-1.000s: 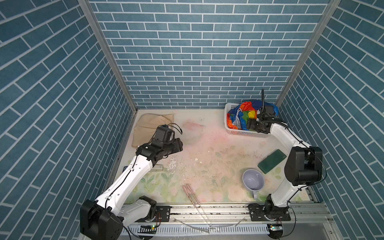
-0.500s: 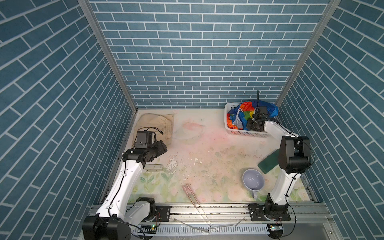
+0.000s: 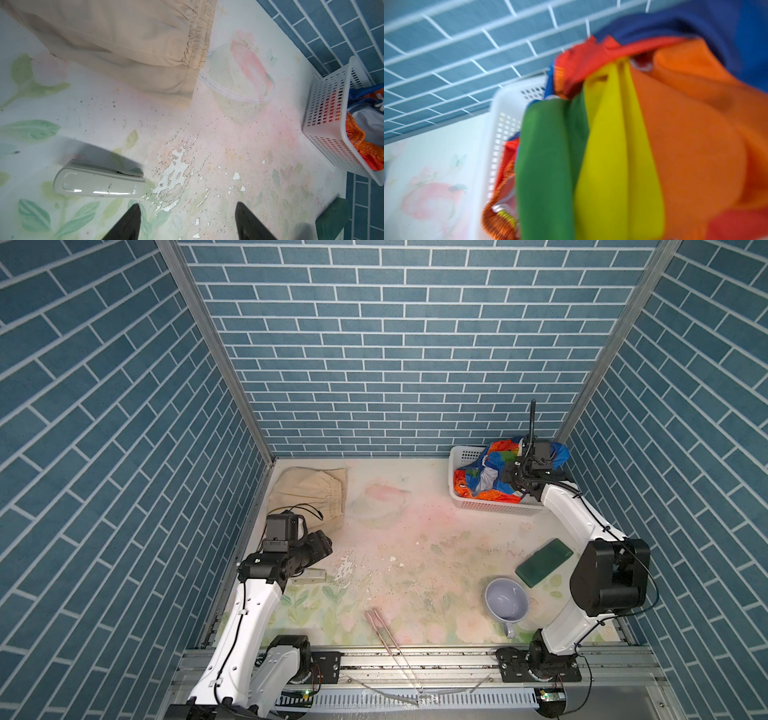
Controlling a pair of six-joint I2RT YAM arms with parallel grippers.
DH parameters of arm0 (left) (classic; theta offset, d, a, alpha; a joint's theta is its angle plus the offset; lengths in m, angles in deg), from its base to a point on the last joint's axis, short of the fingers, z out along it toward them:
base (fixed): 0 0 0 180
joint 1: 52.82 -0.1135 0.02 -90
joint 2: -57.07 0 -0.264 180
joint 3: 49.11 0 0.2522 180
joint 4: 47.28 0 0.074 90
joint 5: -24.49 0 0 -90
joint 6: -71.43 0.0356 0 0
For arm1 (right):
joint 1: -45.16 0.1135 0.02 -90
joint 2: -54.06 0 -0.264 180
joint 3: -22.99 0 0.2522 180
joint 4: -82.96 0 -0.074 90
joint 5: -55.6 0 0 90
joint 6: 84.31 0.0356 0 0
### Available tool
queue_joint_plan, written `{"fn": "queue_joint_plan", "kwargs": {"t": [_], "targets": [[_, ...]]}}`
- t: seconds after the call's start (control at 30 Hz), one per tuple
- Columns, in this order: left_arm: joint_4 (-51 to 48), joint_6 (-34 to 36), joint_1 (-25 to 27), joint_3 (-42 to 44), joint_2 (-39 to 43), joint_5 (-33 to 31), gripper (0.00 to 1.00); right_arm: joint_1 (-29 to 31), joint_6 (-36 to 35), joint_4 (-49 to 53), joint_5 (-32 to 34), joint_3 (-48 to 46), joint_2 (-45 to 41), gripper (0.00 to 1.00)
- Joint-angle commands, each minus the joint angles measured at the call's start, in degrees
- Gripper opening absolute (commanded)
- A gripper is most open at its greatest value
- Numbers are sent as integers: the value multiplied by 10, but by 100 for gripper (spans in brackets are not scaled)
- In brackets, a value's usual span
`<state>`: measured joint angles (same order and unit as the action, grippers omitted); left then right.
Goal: Fold and stack the shorts
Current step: 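Lift the rainbow shorts out of the basket with the right gripper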
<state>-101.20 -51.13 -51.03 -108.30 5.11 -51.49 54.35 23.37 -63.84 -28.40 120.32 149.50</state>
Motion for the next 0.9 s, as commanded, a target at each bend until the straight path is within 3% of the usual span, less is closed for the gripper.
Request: {"fn": "queue_joint_plan", "kwargs": {"t": [0.0, 0.2, 0.33, 0.57, 0.7, 0.87], "targets": [[-6, -5, -5, 7, 14, 19, 73, 60, -86, -5, 79, 28, -56, 0], [-2, -29, -6, 14, 30, 44, 72, 192, -247, -62, 161, 69, -135, 0], [-11, -36, -6, 13, 47, 42, 73, 255, -272, -91, 133, 63, -188, 0], [-19, -62, -6, -7, 64, 47, 80, 294, -118, -134, -45, -22, -254, 0], [4, -91, -6, 6, 83, 49, 83, 325, -48, -156, -84, -74, -240, 0], [47, -135, -6, 52, 115, 57, 84, 357, 18, -174, -87, -147, -186, 0]]}}
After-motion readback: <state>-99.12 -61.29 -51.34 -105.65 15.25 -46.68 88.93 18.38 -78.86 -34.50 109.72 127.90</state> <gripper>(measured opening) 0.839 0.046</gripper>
